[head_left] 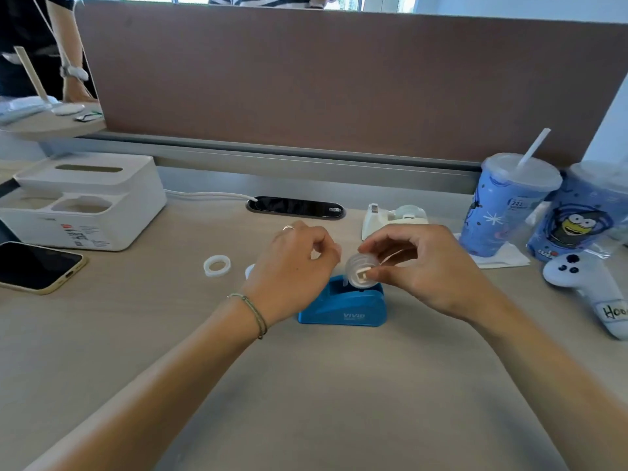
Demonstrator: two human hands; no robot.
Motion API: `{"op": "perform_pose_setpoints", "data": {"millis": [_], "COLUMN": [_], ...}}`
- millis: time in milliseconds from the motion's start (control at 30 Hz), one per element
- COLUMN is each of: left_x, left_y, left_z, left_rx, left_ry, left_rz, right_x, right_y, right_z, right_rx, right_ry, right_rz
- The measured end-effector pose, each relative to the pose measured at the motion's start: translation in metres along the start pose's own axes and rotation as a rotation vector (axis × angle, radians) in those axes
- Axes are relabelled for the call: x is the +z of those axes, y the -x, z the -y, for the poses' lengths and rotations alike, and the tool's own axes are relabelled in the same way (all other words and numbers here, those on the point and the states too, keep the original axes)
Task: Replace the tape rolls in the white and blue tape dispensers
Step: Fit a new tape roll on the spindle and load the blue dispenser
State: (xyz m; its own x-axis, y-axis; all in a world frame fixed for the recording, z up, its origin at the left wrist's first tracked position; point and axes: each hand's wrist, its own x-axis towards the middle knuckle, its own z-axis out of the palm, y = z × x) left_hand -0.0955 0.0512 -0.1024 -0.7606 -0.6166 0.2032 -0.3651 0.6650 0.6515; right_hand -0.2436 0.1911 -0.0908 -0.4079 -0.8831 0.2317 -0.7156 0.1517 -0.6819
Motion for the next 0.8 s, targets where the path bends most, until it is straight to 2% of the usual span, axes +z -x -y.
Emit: {"op": "perform_pose_setpoints", "data": {"millis": [167, 333, 400, 533, 600, 800], "left_x": [-0.002, 0.003, 0.004, 0.002, 0.0, -0.006], "left_y": [0.004, 0.005, 0.005, 0.006, 0.008, 0.01], "left_z": [-0.002, -0.005, -0.004, -0.002, -0.006, -0.014], "left_rx": [-0.012, -0.008, -0.017, -0.028, -0.063, -0.158], "left_ry": [0.036, 0.253, 0.319, 0.233, 0.235, 0.604], "left_rz": [-0.026, 0.119, 0.129, 0.067, 0.086, 0.227], "right_x": [-0.005, -0.003, -0.002, 0.003, 0.004, 0.005], "right_y": [0.001, 0.002, 0.002, 0.003, 0.003, 0.003], "right_z": [0.005, 0.004, 0.002, 0.0, 0.001, 0.005], "right_rx": [-0.084, -0.113, -0.102, -0.077, -0.09, -0.115], "right_ry": [-0.144, -0.205, -0.197, -0.175, -0.197, -0.265], "right_rz": [-0.101, -0.166, -0.165, -0.158, -0.169, -0.2]}}
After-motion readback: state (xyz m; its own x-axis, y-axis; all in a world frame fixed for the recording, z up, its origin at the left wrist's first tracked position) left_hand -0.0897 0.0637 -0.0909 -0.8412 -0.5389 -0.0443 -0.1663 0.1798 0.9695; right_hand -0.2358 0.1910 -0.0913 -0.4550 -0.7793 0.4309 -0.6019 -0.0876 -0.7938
